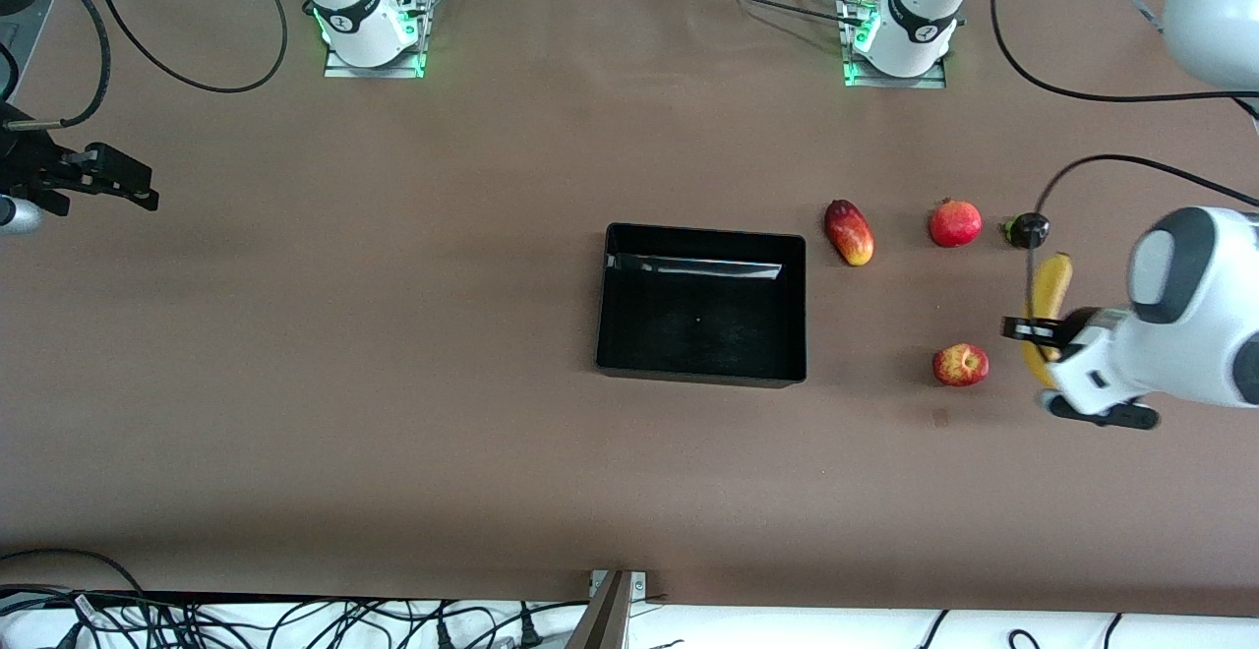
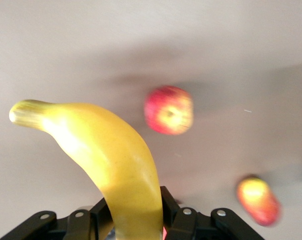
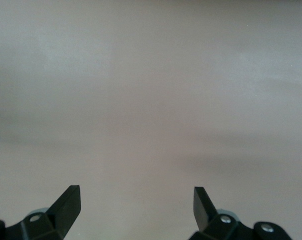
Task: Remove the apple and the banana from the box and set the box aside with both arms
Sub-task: 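Lift the banana out and lower it beside the apple with the left gripper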
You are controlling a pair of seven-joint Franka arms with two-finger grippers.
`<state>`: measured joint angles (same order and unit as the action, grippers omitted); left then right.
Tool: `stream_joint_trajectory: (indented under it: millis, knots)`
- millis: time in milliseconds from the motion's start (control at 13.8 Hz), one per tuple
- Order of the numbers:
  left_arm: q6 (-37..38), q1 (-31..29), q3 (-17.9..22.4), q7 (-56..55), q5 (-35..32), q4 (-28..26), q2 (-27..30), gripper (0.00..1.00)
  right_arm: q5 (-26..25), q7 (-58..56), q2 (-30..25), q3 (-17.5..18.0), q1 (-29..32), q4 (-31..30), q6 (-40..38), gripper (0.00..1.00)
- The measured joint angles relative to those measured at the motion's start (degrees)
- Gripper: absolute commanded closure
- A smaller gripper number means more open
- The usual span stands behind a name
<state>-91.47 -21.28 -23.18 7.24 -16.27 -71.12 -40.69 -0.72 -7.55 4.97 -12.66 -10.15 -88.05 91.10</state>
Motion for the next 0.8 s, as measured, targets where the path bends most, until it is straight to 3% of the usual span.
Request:
stream_joint_trajectory:
  millis: [217, 796]
  knots:
    - [-10.1, -3.7, 1.5, 6.8, -0.1, -2.7, -3.4, 1.0, 0.0, 0.0, 0.0, 0.0, 0.0, 0.0, 0.0, 0.0]
    - [-33.1, -5.3, 3.6, 8.0, -2.5, -13.2, -8.0, 1.0, 0.0, 0.0, 0.0, 0.0, -0.1, 0.0, -1.0, 0.0]
